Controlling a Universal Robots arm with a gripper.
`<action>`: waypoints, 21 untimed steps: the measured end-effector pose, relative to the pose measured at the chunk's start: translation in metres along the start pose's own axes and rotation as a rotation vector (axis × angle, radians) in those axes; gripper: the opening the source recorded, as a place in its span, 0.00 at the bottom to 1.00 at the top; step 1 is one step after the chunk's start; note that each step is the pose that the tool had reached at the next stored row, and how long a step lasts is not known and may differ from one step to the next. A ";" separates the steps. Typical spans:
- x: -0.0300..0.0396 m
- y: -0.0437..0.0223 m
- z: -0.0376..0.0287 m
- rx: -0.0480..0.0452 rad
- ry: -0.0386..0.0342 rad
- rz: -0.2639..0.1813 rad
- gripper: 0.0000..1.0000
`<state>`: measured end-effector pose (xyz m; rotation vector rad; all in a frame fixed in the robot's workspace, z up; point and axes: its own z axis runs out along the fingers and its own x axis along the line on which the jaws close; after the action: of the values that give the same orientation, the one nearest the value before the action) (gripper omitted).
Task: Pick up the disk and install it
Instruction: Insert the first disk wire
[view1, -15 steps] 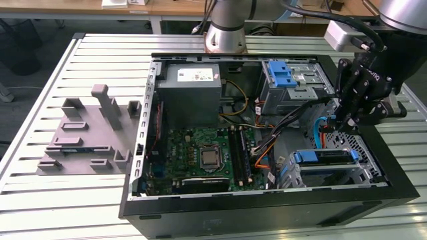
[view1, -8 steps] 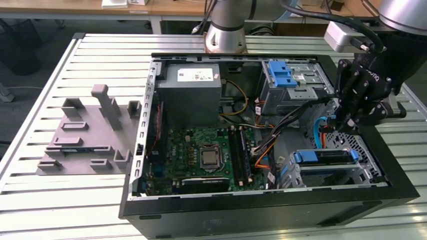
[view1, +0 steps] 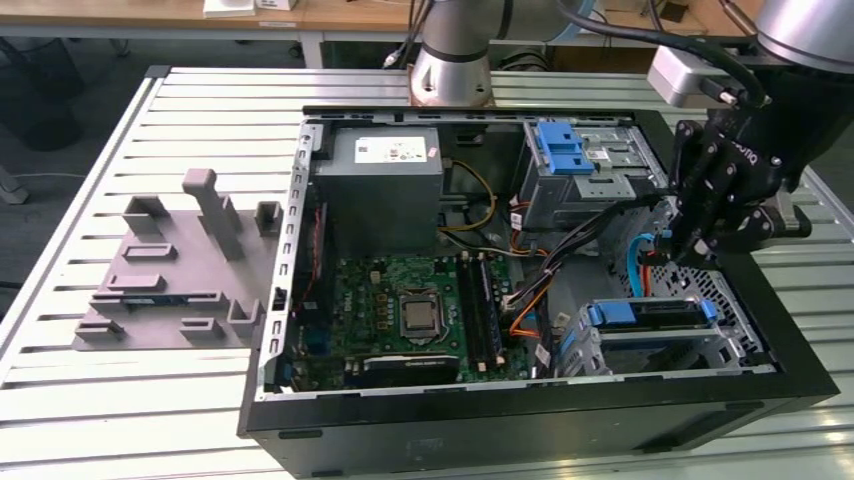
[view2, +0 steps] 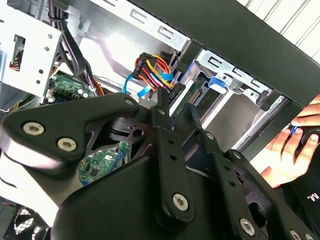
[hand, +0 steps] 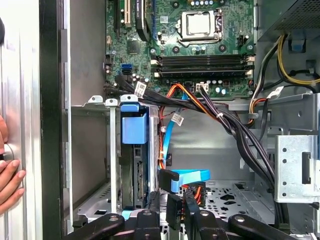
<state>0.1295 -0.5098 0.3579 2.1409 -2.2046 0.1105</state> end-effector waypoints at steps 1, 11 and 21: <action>0.0000 0.0000 0.0001 0.0000 0.0000 0.000 0.31; -0.0001 -0.0001 0.0004 0.0000 0.0000 0.000 0.22; -0.0001 -0.0001 0.0010 0.0000 -0.0005 0.000 0.16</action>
<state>0.1296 -0.5098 0.3569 2.1411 -2.2049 0.1099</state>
